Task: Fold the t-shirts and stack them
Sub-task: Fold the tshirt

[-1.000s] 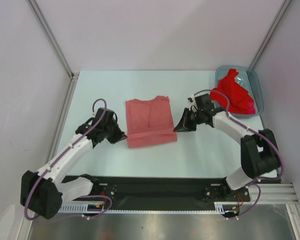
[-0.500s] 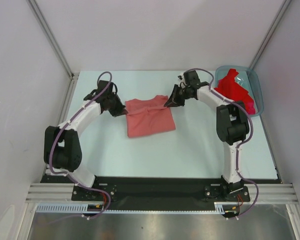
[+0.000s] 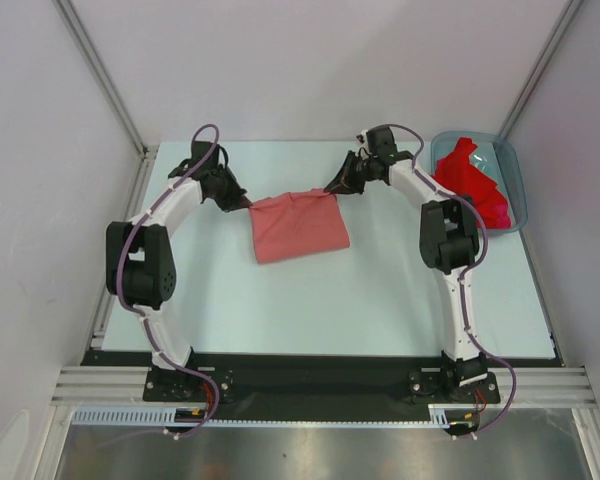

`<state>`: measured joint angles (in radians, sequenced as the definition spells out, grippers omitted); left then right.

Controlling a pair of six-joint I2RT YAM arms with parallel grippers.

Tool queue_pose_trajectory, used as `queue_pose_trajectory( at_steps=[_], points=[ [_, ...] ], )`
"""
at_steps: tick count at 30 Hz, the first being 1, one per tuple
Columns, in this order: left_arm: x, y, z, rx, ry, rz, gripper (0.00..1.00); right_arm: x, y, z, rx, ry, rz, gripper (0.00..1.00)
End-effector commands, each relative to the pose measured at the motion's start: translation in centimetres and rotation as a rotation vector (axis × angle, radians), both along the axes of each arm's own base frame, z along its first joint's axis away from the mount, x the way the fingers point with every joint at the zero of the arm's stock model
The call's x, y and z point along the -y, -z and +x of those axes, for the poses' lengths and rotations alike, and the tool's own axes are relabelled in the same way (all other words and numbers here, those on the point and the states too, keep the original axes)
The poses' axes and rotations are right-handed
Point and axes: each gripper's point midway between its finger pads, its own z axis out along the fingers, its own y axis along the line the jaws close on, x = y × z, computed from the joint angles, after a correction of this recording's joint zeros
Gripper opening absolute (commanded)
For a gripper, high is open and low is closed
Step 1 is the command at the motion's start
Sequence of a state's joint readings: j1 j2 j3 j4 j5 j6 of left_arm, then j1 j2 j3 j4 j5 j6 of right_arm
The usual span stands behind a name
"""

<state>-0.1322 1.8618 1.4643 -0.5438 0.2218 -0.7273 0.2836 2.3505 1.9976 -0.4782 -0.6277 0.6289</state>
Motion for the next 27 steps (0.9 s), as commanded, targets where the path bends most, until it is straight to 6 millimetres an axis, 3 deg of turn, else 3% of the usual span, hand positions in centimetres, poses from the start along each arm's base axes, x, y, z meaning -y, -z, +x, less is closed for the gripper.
queue_pose_trajectory(
  at_steps=[1,8,19,27],
  points=[
    [-0.5,-1.5,2.1,0.062,0.017,-0.019,0.00,-0.5,-1.3,2.3,0.042,0.014,0.060,0.00],
    [-0.7,-0.2,3.9,0.054,0.022,-0.040,0.00,-1.1,-0.6,4.0,0.049,0.023,0.105,0.00],
    [-0.3,1.4,6.4,0.052,0.041,-0.056,0.00,-0.2,0.1,5.5,0.049,0.073,0.114,0.00],
    [-1.9,2.6,7.0,0.029,-0.002,-0.033,0.00,0.2,0.6,6.5,0.046,0.100,0.136,0.00]
  ],
)
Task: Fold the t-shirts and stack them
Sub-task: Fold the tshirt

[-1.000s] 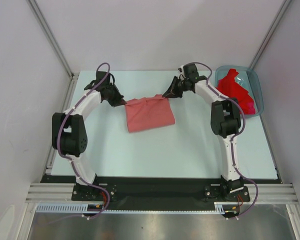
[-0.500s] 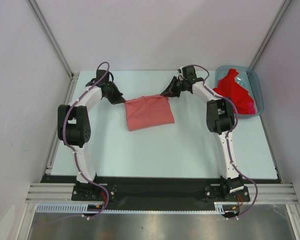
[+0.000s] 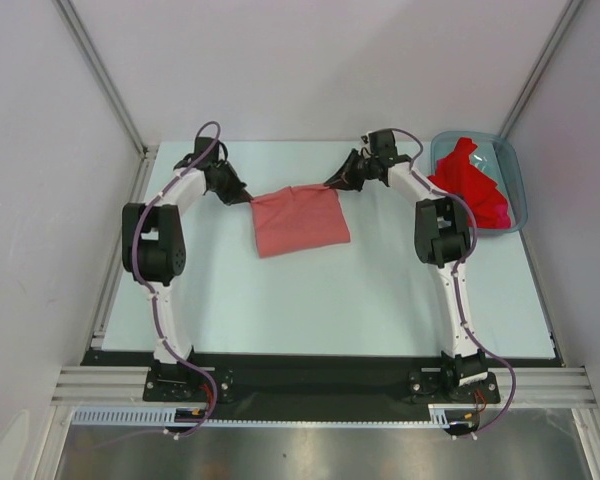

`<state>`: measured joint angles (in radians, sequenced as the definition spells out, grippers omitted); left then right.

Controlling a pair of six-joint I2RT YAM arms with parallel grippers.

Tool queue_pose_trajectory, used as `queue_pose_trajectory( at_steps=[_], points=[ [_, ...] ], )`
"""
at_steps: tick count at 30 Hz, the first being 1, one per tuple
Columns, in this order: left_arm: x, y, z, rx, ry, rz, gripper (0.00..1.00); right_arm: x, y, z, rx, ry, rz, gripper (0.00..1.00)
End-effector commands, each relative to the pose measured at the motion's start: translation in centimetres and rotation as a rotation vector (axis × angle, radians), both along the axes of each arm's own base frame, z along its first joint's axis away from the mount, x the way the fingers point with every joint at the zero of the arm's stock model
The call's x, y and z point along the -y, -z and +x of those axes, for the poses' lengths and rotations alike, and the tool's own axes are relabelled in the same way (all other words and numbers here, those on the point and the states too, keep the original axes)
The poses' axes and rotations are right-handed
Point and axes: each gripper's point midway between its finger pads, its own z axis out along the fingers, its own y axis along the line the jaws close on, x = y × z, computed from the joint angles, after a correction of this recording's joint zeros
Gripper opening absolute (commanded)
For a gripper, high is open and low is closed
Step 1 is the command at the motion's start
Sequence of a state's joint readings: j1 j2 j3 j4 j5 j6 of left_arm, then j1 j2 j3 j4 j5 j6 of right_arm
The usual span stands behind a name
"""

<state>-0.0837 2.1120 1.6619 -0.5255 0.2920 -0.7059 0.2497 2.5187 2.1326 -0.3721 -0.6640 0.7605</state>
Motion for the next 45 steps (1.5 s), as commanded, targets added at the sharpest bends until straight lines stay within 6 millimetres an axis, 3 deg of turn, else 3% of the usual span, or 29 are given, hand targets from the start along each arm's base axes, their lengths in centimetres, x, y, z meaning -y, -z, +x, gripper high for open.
queue_pose_trajectory(
  at_steps=[1,13,17,19,21,23,24,26,27,28,30,31,32,33,34,35,36,37,38,40,42,44,45],
  points=[
    [-1.3,-1.2,2.0,0.064,-0.016,0.011,0.00,0.1,-1.7,2.2,0.072,0.023,0.041,0.00],
    [-2.5,0.5,3.7,0.042,-0.006,0.027,0.00,1.3,-0.1,3.6,0.048,0.068,0.054,0.00],
    [-3.2,-0.1,4.3,0.070,0.003,0.080,0.12,2.0,-0.1,4.2,0.053,0.084,0.061,0.05],
    [-3.6,-1.0,4.8,0.098,0.010,0.107,0.20,2.8,-0.8,4.8,0.072,0.097,0.062,0.08],
    [-4.2,-2.5,5.6,0.133,0.002,0.142,0.42,3.3,-2.2,5.2,0.108,0.093,0.063,0.14],
    [-4.3,-4.1,5.6,0.160,0.023,0.161,0.49,4.1,-3.1,5.3,0.119,0.095,0.034,0.23],
    [-4.5,-4.9,5.4,0.173,0.032,0.174,0.51,4.5,-3.9,5.4,0.135,0.093,0.024,0.34],
    [-4.2,-6.3,5.0,0.199,0.050,0.169,0.53,5.0,-5.2,5.1,0.160,0.080,-0.003,0.43],
    [-3.5,-7.5,3.8,0.214,0.077,0.136,0.52,5.1,-6.0,4.9,0.172,0.074,-0.007,0.50],
    [-2.7,-8.3,3.8,0.250,0.090,0.101,0.50,5.0,-7.4,4.4,0.193,0.066,-0.013,0.51],
    [-0.6,-8.8,1.8,0.269,0.135,0.023,0.42,4.4,-7.2,3.3,0.191,0.040,-0.030,0.52],
    [1.2,-9.9,1.6,0.317,0.171,-0.061,0.37,4.0,-9.0,3.0,0.235,0.037,-0.017,0.52],
    [2.8,-9.9,0.9,0.323,0.200,-0.102,0.34,3.3,-7.3,1.9,0.184,0.030,-0.004,0.52],
    [3.9,-8.0,-0.7,0.276,0.217,-0.148,0.31,1.9,-7.2,1.2,0.188,0.012,0.007,0.49],
    [5.2,-9.3,-0.6,0.328,0.220,-0.211,0.29,0.7,-7.9,1.2,0.237,0.004,0.026,0.47],
    [5.9,-8.7,-1.1,0.322,0.221,-0.236,0.26,0.2,-7.1,0.6,0.212,0.017,0.031,0.44],
    [7.3,-7.9,-1.8,0.333,0.224,-0.280,0.25,-1.7,-7.0,-0.2,0.217,-0.003,0.042,0.40],
    [7.9,-7.4,-2.1,0.327,0.225,-0.305,0.24,-2.7,-7.5,0.0,0.255,-0.004,0.067,0.37],
    [8.8,-7.1,-2.4,0.329,0.236,-0.335,0.23,-3.4,-6.6,0.0,0.247,-0.001,0.077,0.35],
    [9.4,-5.2,-2.5,0.317,0.211,-0.374,0.21,-5.4,-5.9,-0.1,0.252,0.003,0.119,0.25],
    [9.7,-3.8,-2.1,0.303,0.199,-0.378,0.19,-6.2,-3.3,0.1,0.212,0.029,0.136,0.18],
    [9.7,-1.4,-2.0,0.264,0.188,-0.377,0.15,-6.5,-2.1,1.0,0.239,0.053,0.152,0.14],
    [9.4,-0.5,-1.9,0.249,0.172,-0.357,0.15,-6.6,-0.2,1.1,0.222,0.064,0.148,0.12]
  ],
)
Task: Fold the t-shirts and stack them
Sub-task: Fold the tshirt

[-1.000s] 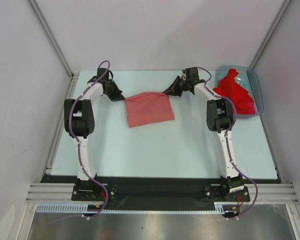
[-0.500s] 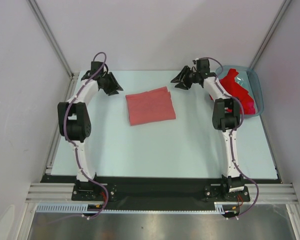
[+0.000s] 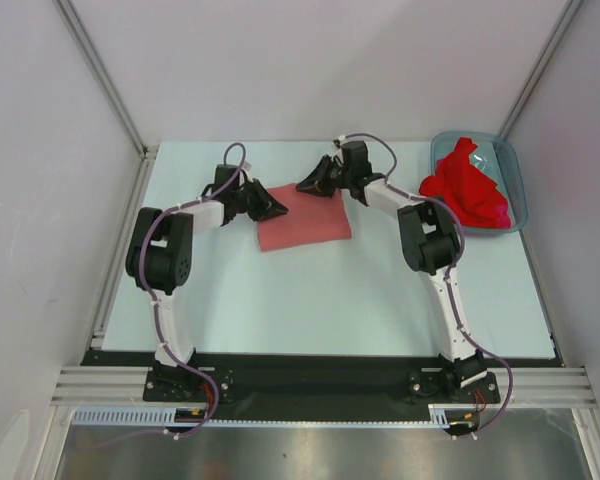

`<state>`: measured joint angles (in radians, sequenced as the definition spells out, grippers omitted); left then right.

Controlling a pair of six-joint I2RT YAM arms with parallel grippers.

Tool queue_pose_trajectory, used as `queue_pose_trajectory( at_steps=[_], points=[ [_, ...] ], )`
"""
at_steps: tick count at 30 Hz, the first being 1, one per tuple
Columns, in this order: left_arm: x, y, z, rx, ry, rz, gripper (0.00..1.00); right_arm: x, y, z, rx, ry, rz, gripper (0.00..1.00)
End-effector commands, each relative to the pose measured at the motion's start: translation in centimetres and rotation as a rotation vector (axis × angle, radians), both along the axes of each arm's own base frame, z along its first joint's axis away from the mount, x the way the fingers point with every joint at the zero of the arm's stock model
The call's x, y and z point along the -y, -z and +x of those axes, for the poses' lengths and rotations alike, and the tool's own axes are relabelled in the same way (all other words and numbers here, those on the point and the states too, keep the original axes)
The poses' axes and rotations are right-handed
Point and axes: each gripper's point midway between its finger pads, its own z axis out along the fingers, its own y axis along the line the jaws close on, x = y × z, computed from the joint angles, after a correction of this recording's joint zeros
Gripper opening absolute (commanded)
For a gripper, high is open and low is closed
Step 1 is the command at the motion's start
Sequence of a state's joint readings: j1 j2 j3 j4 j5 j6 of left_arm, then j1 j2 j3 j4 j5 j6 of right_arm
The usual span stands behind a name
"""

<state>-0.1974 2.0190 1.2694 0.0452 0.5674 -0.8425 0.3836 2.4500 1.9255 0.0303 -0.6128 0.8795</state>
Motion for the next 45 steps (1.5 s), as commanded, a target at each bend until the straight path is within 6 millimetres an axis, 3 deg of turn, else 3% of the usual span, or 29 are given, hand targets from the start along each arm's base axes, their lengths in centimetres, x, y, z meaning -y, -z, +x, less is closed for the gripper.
queue_pose_trajectory(
  at_steps=[1,3,9,10,12,13,14,15,17,18,20,22,23,24,26,29,31,32,33,35,36,37,38,39,40,41,43,44,45],
  points=[
    [-0.4,-0.2,2.2,0.063,-0.043,-0.043,0.13,1.2,2.0,3.5,0.066,0.113,0.070,0.12],
    [-0.8,1.5,2.0,0.038,-0.058,-0.019,0.13,2.2,4.3,4.5,0.057,0.167,0.051,0.09],
    [-0.9,3.7,1.8,0.006,-0.056,0.001,0.13,7.2,7.4,8.4,0.045,0.341,0.063,0.09],
    [-0.9,3.8,1.9,0.006,-0.055,0.002,0.13,8.0,8.8,8.6,0.018,0.364,0.048,0.10],
    [-0.9,3.6,2.4,0.016,-0.045,0.014,0.13,10.0,9.1,10.0,0.002,0.418,0.058,0.11],
    [-0.9,3.8,2.6,0.015,-0.040,0.021,0.13,10.3,9.2,10.4,-0.011,0.429,0.067,0.11],
    [-1.0,3.6,3.0,0.019,-0.039,0.025,0.13,10.7,10.8,10.4,-0.051,0.436,0.067,0.11],
    [-1.1,3.0,3.8,0.037,-0.037,0.027,0.14,10.9,9.2,11.8,-0.020,0.435,0.085,0.11],
    [-1.7,3.0,4.9,0.037,-0.047,0.019,0.16,10.8,10.6,11.8,-0.075,0.418,0.063,0.14],
    [-1.6,1.7,6.2,0.067,-0.053,0.001,0.17,10.9,9.0,12.7,-0.055,0.423,0.082,0.16],
    [-2.1,1.2,8.5,0.087,-0.062,-0.027,0.20,11.0,9.1,12.8,-0.095,0.427,0.095,0.19],
    [-2.4,1.5,10.0,0.070,-0.076,-0.043,0.22,11.3,8.4,13.2,-0.136,0.457,0.106,0.19],
    [-2.7,3.4,10.7,0.034,-0.082,-0.042,0.22,11.4,8.1,13.3,-0.140,0.471,0.105,0.19],
    [-2.7,2.0,12.4,0.060,-0.086,-0.051,0.23,11.5,8.0,13.3,-0.161,0.483,0.102,0.19],
    [-3.3,2.8,14.3,0.042,-0.108,-0.052,0.23,11.8,7.7,13.4,-0.200,0.518,0.116,0.21],
    [-4.3,3.7,15.7,-0.001,-0.155,-0.049,0.22,11.5,5.3,13.7,-0.169,0.515,0.166,0.22],
    [-4.4,2.7,16.5,0.023,-0.164,-0.049,0.23,11.2,3.0,14.0,-0.131,0.487,0.183,0.24],
    [-4.5,2.4,16.5,0.033,-0.160,-0.039,0.23,11.2,0.5,14.6,-0.071,0.467,0.187,0.25],
    [-4.4,0.8,16.5,0.061,-0.152,-0.038,0.24,11.3,0.0,14.6,-0.076,0.456,0.179,0.25],
    [-3.9,-0.6,15.7,0.080,-0.119,-0.010,0.27,11.0,-2.9,14.3,-0.022,0.405,0.175,0.27],
    [-3.8,-1.4,15.4,0.096,-0.109,-0.001,0.30,11.3,-3.4,14.2,-0.018,0.396,0.165,0.28],
    [-3.4,-4.4,14.9,0.145,-0.099,0.006,0.32,11.0,-5.8,13.6,0.014,0.366,0.171,0.29],
    [-3.3,-4.2,13.9,0.144,-0.083,0.039,0.35,11.1,-6.5,13.2,0.049,0.343,0.144,0.32],
    [-3.2,-5.0,13.3,0.162,-0.075,0.058,0.41,11.1,-5.9,12.4,0.025,0.327,0.118,0.33],
    [-3.1,-8.0,12.7,0.215,-0.081,0.075,0.41,10.8,-6.6,11.8,0.033,0.305,0.109,0.34],
    [-2.2,-7.4,11.5,0.207,-0.058,0.091,0.43,10.7,-8.0,11.0,0.053,0.284,0.101,0.37],
    [-0.9,-8.5,10.2,0.226,-0.036,0.084,0.43,9.8,-6.1,8.8,0.016,0.226,0.063,0.39],
    [0.7,-8.6,8.8,0.213,-0.012,0.060,0.42,9.6,-7.3,7.9,0.032,0.208,0.058,0.40],
    [1.6,-8.6,8.1,0.211,0.002,0.042,0.40,9.4,-5.1,6.7,0.002,0.185,0.030,0.40]
  ],
)
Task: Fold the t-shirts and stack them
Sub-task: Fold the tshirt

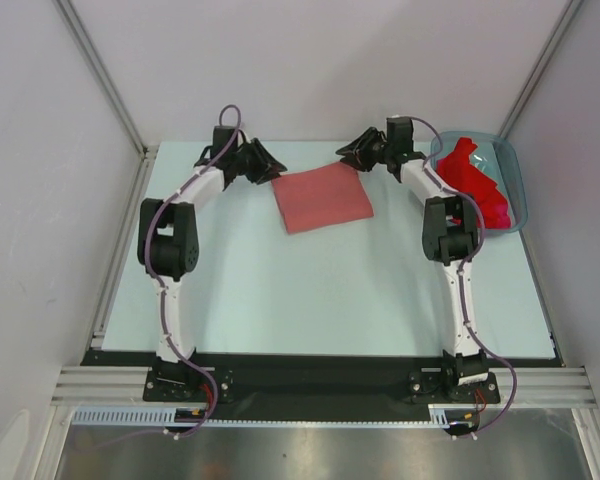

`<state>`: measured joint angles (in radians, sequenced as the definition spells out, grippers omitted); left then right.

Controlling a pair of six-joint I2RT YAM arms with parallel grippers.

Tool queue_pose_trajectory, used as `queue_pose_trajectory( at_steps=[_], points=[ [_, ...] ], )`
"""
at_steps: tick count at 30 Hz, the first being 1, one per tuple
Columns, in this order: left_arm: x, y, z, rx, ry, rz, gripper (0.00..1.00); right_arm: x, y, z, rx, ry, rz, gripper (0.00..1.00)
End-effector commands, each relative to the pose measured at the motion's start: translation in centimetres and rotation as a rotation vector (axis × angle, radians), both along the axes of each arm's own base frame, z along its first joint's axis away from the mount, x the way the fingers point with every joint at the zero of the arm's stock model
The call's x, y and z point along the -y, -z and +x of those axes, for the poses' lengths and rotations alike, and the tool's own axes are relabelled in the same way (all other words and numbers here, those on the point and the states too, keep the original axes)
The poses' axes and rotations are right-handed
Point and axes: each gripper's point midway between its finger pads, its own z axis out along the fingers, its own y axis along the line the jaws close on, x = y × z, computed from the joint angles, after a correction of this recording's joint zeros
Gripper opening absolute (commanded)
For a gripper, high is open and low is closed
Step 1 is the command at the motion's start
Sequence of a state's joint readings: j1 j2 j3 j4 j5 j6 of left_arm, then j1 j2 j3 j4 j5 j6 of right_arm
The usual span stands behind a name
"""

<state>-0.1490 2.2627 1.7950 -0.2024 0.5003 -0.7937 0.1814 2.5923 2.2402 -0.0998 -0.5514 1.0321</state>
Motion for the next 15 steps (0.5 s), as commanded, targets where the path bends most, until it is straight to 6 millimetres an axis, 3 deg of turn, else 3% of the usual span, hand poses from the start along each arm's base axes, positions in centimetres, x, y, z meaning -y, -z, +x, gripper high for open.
queue_pose_trajectory(
  at_steps=[1,3,4,6,7,8,9,11,15],
  points=[
    [5.4,-5.5,-3.0,0.135,0.114,-0.033,0.38,-2.4,-2.6,-4.5,0.059,-0.149,-0.046,0.40],
    [7.2,-4.3,-4.3,0.100,0.139,-0.084,0.31,-2.9,-3.4,-5.5,0.094,-0.162,-0.029,0.37],
    [8.0,-3.5,-4.9,0.074,0.147,-0.107,0.28,-2.9,-1.8,-6.4,0.055,-0.160,-0.013,0.36],
    [9.6,-1.2,-6.1,0.020,0.154,-0.189,0.22,-3.3,-2.1,-7.0,0.085,-0.159,0.013,0.29],
    [10.0,-0.4,-6.4,0.002,0.152,-0.203,0.21,-3.5,-0.3,-8.1,0.035,-0.158,0.027,0.22],
    [10.0,0.4,-6.5,-0.011,0.144,-0.212,0.20,-3.5,0.4,-8.4,0.027,-0.153,0.039,0.19],
    [9.8,2.6,-7.1,-0.055,0.134,-0.204,0.19,-3.6,0.3,-8.4,0.053,-0.151,0.061,0.16],
    [9.1,4.9,-7.7,-0.099,0.118,-0.204,0.18,-3.2,2.8,-9.5,-0.008,-0.130,0.100,0.06],
    [7.0,8.8,-9.4,-0.189,0.081,-0.176,0.12,-1.5,6.0,-9.8,-0.006,-0.075,0.105,0.01]
  ],
)
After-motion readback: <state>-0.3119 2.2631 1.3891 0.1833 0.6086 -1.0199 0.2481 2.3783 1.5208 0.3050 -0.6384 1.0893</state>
